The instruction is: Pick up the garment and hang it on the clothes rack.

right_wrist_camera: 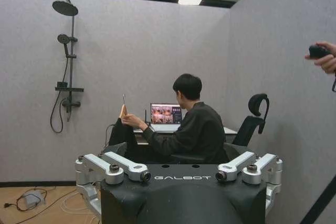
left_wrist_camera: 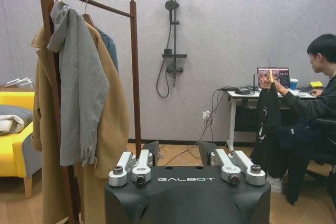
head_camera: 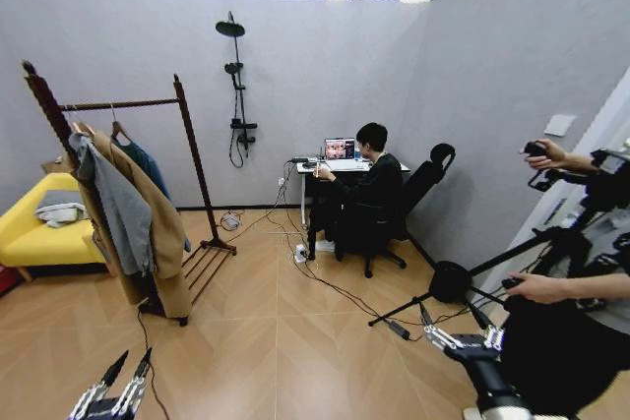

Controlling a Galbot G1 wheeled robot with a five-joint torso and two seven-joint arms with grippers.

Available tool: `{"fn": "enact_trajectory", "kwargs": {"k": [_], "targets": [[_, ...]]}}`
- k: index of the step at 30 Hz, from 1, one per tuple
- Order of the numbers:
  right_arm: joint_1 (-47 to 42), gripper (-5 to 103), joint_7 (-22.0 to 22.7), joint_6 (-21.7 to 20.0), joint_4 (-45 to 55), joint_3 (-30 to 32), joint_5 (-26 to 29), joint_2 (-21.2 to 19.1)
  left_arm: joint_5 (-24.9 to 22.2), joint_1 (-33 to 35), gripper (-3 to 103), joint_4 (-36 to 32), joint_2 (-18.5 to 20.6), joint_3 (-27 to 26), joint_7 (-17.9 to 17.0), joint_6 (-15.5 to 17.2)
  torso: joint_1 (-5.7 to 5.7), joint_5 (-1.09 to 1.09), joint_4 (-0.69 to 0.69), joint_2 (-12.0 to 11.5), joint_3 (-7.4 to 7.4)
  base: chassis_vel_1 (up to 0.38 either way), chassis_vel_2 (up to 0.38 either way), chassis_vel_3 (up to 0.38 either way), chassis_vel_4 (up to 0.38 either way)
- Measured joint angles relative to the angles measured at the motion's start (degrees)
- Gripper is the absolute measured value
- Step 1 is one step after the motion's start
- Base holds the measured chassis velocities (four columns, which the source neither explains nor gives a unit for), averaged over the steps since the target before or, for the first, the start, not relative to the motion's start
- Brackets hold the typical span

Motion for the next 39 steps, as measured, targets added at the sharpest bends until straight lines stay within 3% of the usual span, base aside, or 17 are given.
{"fn": "enact_trajectory", "kwargs": {"k": [8, 39], "targets": [[0.1, 100, -0.1, -1.5, 0.3, -1.4, 0.5, 1.1, 0.0, 0.0, 46, 0.0, 0.0, 0.0, 0.0, 0.0, 0.0, -0.01, 0.0, 0.0, 0.0, 0.0, 0.0, 0.0, 0.0], [0.0, 100, -2.3, 0.3, 0.3, -2.2, 0.0, 3.2, 0.0, 0.0, 46, 0.0, 0.0, 0.0, 0.0, 0.0, -0.02, 0.0, -0.01, 0.0, -0.01, -0.01, 0.009, 0.008, -0.011]]}}
